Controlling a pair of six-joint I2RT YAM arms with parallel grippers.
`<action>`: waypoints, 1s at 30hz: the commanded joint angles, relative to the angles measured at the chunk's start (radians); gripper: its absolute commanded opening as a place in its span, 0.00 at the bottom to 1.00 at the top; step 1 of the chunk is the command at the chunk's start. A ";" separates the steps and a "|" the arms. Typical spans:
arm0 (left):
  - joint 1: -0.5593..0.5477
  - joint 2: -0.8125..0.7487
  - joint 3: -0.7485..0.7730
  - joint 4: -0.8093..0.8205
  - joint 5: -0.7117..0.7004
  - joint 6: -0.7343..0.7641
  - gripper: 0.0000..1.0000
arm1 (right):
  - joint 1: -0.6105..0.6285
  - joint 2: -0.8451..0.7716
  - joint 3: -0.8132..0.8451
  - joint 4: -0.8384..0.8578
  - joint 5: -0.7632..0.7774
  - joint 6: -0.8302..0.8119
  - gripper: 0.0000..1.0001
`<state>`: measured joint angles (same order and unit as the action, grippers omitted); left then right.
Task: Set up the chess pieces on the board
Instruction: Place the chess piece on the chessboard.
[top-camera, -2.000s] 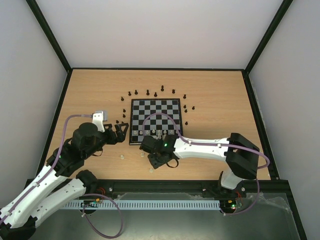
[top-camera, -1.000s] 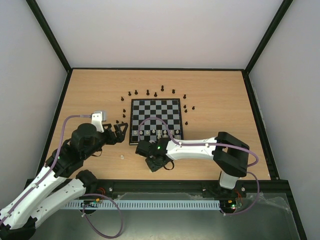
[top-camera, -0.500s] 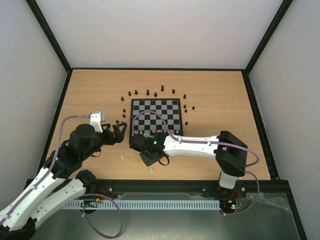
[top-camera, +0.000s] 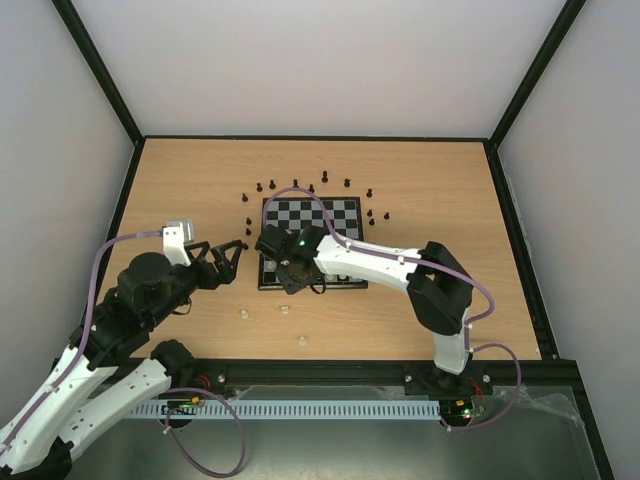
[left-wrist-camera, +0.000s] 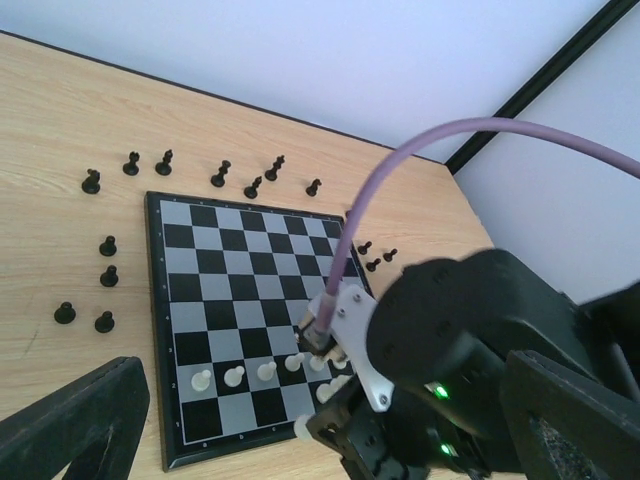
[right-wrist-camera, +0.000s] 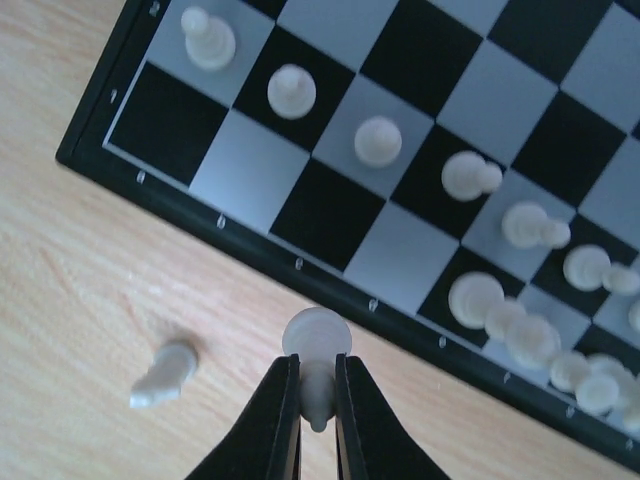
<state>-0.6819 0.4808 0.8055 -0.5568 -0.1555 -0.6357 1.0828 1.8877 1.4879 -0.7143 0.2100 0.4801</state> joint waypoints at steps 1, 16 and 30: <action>0.005 -0.007 0.027 -0.021 -0.021 0.016 0.99 | -0.028 0.076 0.075 -0.071 -0.013 -0.063 0.07; 0.005 -0.017 0.023 -0.032 -0.033 0.025 0.99 | -0.073 0.172 0.152 -0.065 -0.040 -0.089 0.07; 0.005 -0.012 0.016 -0.029 -0.035 0.023 0.99 | -0.086 0.180 0.139 -0.047 -0.051 -0.096 0.07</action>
<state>-0.6819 0.4717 0.8055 -0.5762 -0.1772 -0.6273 1.0035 2.0445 1.6131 -0.7238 0.1654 0.4000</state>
